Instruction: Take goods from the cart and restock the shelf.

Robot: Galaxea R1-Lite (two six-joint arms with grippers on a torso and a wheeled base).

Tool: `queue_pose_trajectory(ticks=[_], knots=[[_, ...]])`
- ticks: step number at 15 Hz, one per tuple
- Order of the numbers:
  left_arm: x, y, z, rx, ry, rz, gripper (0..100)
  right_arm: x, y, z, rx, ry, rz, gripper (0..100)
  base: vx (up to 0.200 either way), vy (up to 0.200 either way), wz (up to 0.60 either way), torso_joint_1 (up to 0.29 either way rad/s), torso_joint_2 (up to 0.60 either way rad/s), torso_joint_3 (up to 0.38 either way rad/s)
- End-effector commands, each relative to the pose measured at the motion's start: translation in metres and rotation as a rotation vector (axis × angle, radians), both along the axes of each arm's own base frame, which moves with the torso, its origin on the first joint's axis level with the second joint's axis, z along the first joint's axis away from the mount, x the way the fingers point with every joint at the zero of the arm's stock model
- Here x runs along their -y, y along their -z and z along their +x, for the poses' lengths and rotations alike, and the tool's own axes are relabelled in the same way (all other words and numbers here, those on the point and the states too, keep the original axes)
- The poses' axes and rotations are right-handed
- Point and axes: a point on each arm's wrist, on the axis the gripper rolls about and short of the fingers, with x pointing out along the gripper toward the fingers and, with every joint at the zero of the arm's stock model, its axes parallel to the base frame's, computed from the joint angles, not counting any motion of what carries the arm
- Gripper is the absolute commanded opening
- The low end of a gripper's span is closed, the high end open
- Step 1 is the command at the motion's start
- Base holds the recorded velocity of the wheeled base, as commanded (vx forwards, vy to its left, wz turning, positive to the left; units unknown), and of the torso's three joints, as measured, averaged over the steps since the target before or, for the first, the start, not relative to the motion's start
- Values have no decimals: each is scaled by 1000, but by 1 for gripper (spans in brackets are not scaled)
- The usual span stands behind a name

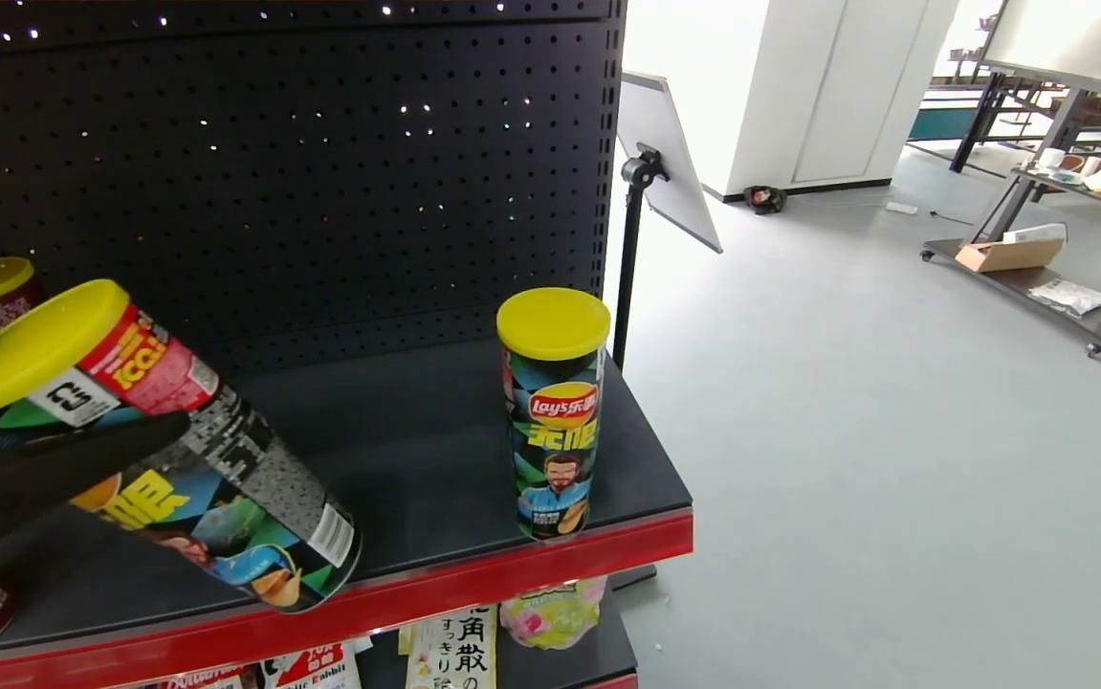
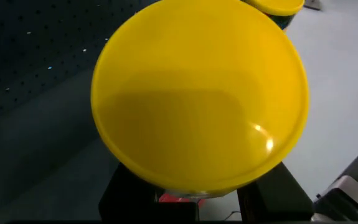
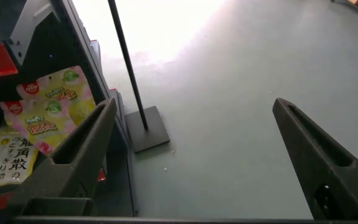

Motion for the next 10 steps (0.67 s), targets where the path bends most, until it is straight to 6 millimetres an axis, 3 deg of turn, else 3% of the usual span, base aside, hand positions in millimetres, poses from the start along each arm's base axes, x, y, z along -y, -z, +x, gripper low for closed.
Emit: queue_pose_trajectory(ticks=[1, 4, 10], knots=[[10, 4, 30, -51, 23, 11, 0, 0, 0, 0, -3, -1, 0, 100, 0, 0, 0, 0, 0, 0], [17, -4, 67, -66, 4, 19, 0, 0, 0, 0, -3, -1, 0, 100, 0, 0, 0, 0, 0, 0], [46, 9, 154, -54, 38, 86, 0, 0, 0, 0, -3, -1, 0, 100, 0, 0, 0, 0, 0, 0]])
